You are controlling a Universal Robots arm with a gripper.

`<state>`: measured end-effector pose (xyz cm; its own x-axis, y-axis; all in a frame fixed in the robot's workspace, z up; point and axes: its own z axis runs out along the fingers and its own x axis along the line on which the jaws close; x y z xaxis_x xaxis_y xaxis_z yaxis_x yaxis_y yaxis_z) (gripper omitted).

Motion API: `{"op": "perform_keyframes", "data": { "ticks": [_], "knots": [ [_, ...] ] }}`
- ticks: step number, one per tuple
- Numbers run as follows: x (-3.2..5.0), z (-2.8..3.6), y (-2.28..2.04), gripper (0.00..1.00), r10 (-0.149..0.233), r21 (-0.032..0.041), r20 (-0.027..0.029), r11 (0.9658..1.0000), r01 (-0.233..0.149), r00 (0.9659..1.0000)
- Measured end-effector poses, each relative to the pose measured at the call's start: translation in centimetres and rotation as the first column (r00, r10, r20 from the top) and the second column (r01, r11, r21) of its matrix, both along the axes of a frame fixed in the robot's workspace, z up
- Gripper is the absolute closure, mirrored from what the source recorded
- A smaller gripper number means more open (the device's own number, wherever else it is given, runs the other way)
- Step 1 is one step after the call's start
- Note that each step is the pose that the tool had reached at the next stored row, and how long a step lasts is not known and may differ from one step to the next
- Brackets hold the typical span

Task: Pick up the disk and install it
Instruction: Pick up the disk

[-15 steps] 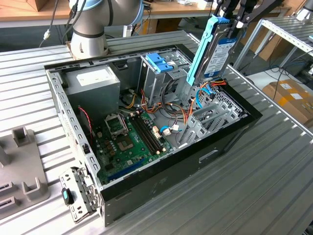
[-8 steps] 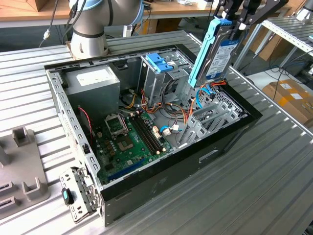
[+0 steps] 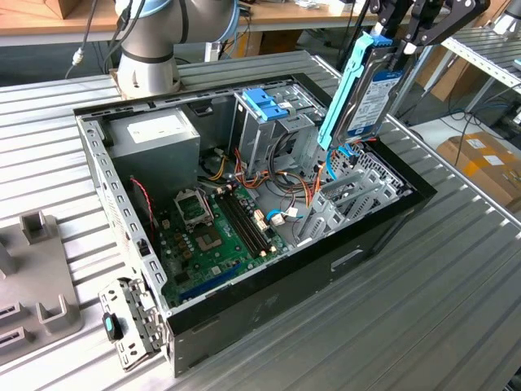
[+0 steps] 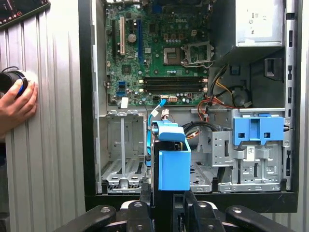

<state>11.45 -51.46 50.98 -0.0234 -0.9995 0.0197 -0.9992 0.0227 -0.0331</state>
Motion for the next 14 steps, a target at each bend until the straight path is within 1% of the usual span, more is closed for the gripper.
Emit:
{"op": "perform_keyframes", "data": {
  "ticks": [3,6,9,11,14],
  "knots": [
    [0.0,0.0,-0.65,0.65,0.0,0.0,0.0,1.0,0.0,1.0],
    [0.0,0.0,-0.92,0.65,0.0,0.0,0.0,1.0,0.0,1.0],
    [0.0,0.0,-0.98,0.65,0.0,0.0,0.0,1.0,0.0,1.0],
    [0.0,0.0,-1.13,0.65,0.0,0.0,0.0,1.0,0.0,1.0],
    [0.0,-0.04,-1.13,0.65,0.0,0.0,0.0,1.0,0.0,1.0]
  ]
}}
